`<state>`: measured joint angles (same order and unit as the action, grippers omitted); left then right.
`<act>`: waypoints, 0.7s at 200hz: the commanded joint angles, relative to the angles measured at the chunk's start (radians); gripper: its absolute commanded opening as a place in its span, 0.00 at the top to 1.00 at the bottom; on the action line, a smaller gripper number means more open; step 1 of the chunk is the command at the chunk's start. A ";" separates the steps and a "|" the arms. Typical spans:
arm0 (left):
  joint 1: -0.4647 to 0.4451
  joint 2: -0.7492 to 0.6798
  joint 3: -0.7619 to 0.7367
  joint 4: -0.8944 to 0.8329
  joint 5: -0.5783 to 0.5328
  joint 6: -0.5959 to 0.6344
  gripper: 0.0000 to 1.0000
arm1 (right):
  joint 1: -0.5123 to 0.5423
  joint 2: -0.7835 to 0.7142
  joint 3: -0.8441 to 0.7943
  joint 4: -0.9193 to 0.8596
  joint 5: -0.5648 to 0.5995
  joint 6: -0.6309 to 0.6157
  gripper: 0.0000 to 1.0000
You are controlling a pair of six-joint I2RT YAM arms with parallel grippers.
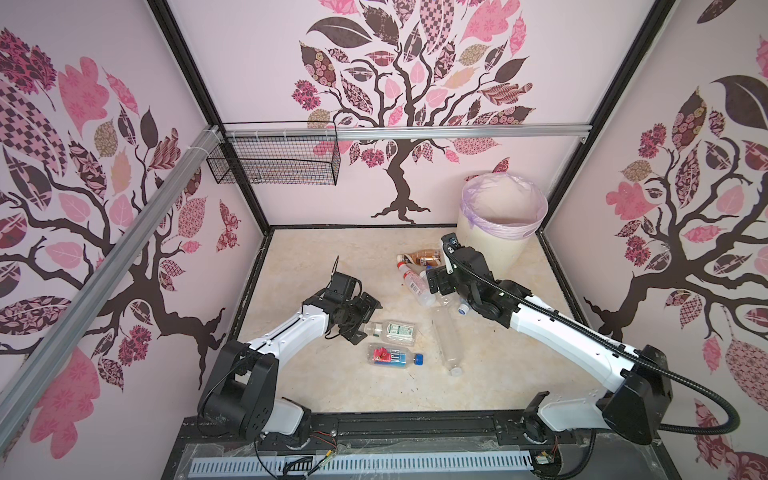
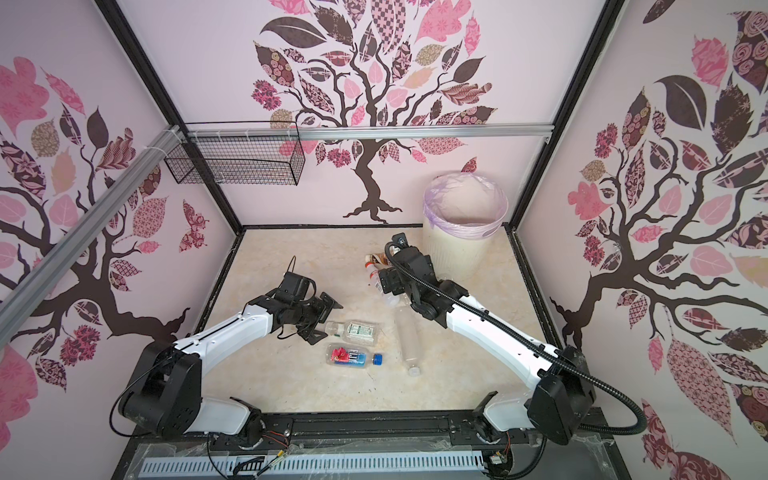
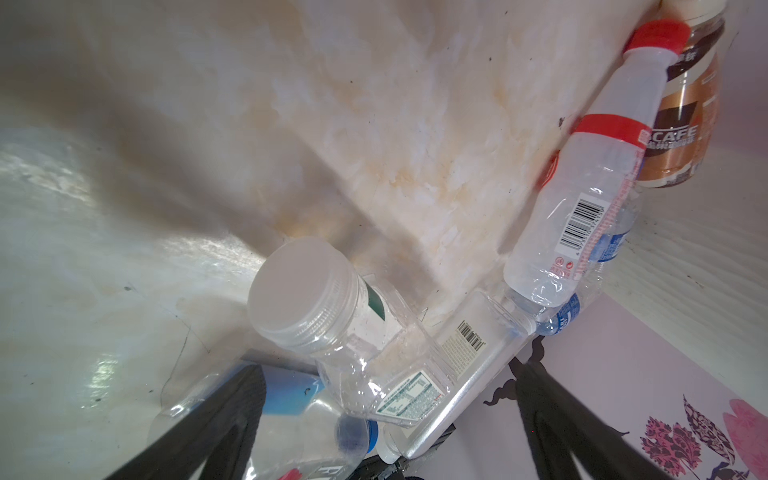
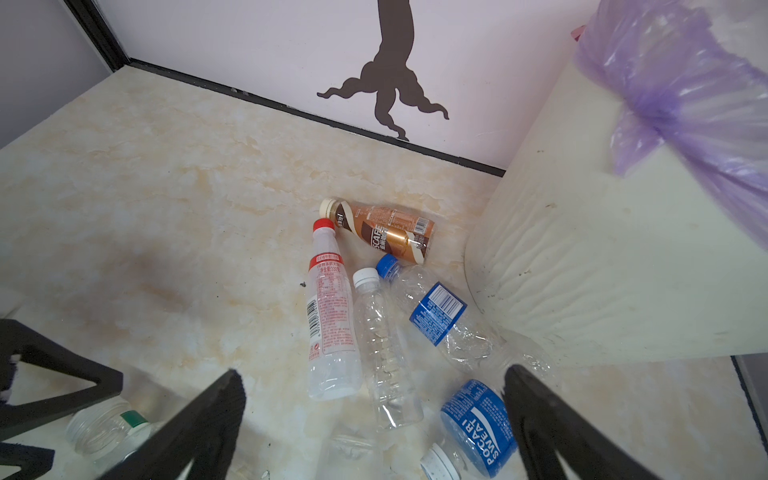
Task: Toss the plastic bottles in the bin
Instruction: 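Move the right gripper back beside the bin while the left gripper lowers toward the bottles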
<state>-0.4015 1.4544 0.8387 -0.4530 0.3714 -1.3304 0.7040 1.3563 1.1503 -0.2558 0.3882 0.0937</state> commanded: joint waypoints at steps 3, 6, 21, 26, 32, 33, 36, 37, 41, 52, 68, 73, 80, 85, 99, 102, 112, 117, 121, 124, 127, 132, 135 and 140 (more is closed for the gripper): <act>-0.008 0.050 0.020 0.011 0.019 0.033 0.02 | 0.002 -0.047 -0.008 0.016 -0.008 0.018 0.00; -0.009 0.057 0.023 0.015 0.021 0.033 0.02 | 0.002 -0.047 -0.008 0.016 -0.010 0.018 0.01; -0.015 0.085 0.042 0.024 0.020 0.047 0.02 | 0.002 -0.050 -0.010 0.015 -0.012 0.020 0.01; -0.016 0.095 0.052 0.021 0.019 0.055 0.02 | 0.003 -0.051 -0.010 0.015 -0.012 0.019 0.00; -0.017 0.110 0.065 0.016 0.017 0.066 0.02 | 0.003 -0.053 -0.009 0.015 -0.012 0.018 0.00; -0.017 0.112 0.069 0.015 0.017 0.069 0.02 | 0.003 -0.053 -0.010 0.016 -0.011 0.018 0.00; -0.017 0.117 0.075 0.012 0.017 0.073 0.02 | 0.003 -0.053 -0.012 0.015 -0.011 0.018 0.01; -0.017 0.120 0.079 0.012 0.017 0.074 0.02 | 0.003 -0.053 -0.011 0.015 -0.011 0.017 0.01; -0.017 0.127 0.087 0.011 0.018 0.080 0.02 | 0.003 -0.054 -0.014 0.015 -0.009 0.017 0.00; -0.018 0.147 0.111 0.012 0.019 0.089 0.02 | 0.002 -0.056 -0.015 0.016 -0.008 0.015 0.00; -0.025 0.172 0.140 0.019 0.020 0.090 0.02 | 0.002 -0.057 -0.020 0.018 -0.006 0.015 0.00; -0.026 0.180 0.149 0.023 0.020 0.090 0.02 | 0.002 -0.057 -0.020 0.017 -0.006 0.015 0.00; -0.029 0.193 0.163 0.025 0.020 0.091 0.02 | 0.003 -0.057 -0.024 0.020 -0.008 0.017 0.00; -0.032 0.203 0.174 0.025 0.020 0.090 0.02 | 0.003 -0.057 -0.024 0.020 -0.008 0.017 0.01; -0.041 0.232 0.206 0.033 0.020 0.088 0.02 | 0.003 -0.056 -0.026 0.023 -0.008 0.017 0.00; -0.044 0.238 0.217 0.035 0.021 0.087 0.02 | 0.003 -0.054 -0.026 0.022 -0.008 0.018 0.01; -0.053 0.259 0.247 0.037 0.021 0.085 0.02 | 0.003 -0.053 -0.023 0.024 -0.010 0.018 0.00; -0.058 0.269 0.264 0.038 0.020 0.084 0.02 | 0.002 -0.053 -0.025 0.025 -0.011 0.018 0.00; -0.063 0.277 0.278 0.039 0.019 0.083 0.02 | 0.002 -0.053 -0.024 0.025 -0.010 0.018 0.00; -0.067 0.281 0.288 0.039 0.019 0.083 0.02 | 0.002 -0.052 -0.024 0.024 -0.012 0.020 0.01; -0.069 0.287 0.296 0.040 0.017 0.084 0.02 | 0.003 -0.053 -0.024 0.024 -0.012 0.021 0.00; -0.076 0.297 0.316 0.039 0.016 0.084 0.02 | 0.002 -0.053 -0.025 0.024 -0.012 0.020 0.00; -0.080 0.301 0.327 0.038 0.014 0.086 0.02 | 0.002 -0.053 -0.026 0.026 -0.012 0.020 0.00; -0.085 0.311 0.342 0.038 0.012 0.089 0.02 | 0.003 -0.055 -0.025 0.026 -0.012 0.020 0.01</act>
<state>-0.4603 1.7355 1.0908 -0.4343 0.3870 -1.2560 0.7040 1.3407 1.1297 -0.2417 0.3771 0.1055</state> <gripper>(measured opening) 0.983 0.995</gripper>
